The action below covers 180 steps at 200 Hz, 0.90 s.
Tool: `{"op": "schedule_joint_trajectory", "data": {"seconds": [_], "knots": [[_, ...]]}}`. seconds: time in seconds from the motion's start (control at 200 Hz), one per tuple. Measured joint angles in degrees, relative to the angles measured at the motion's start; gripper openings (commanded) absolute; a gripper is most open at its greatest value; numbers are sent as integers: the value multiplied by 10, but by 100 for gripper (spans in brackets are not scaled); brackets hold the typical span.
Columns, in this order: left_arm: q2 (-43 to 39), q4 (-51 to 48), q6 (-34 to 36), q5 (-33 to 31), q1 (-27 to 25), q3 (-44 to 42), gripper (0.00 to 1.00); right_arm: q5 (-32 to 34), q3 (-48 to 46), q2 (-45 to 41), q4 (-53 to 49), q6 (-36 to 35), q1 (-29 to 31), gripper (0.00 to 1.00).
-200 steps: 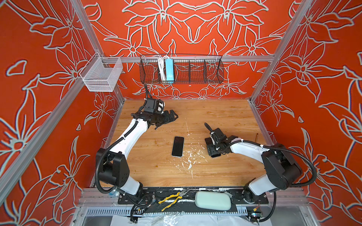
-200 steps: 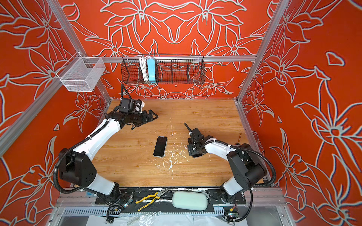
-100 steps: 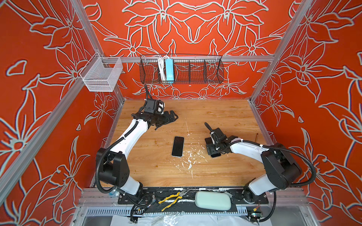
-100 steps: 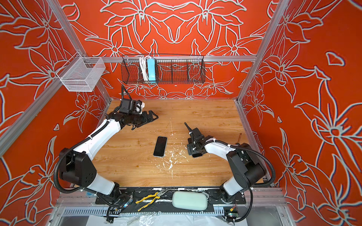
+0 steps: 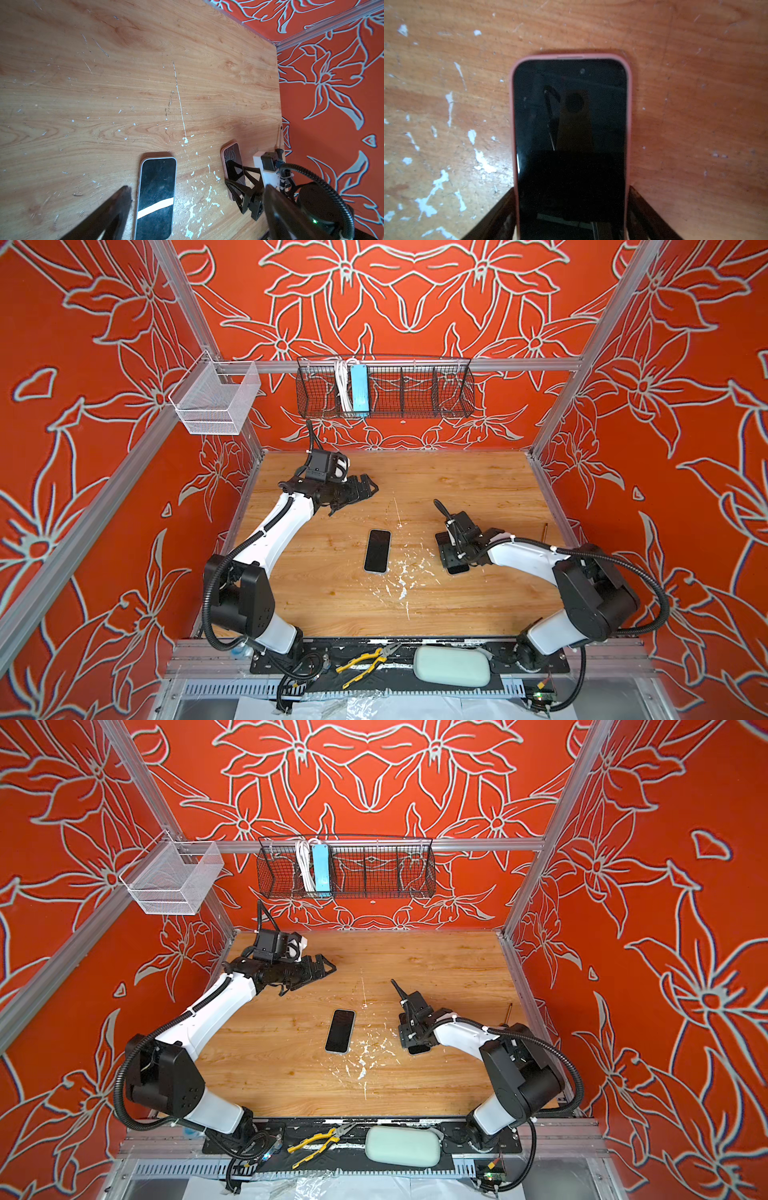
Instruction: Take the phone out of the phone case
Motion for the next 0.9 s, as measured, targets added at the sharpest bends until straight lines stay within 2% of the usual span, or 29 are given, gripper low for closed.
{"op": "schedule_joint_trajectory", "data": {"seconds": [0.661,0.901], "knots": [[-1,6,1,-2,0,-22,97,-8,-1,-4,-2,-6,0,61],[-11,11,-34,-23,-19,-37,97,-12,-1,-4,-2,-7,-1,56]]}}
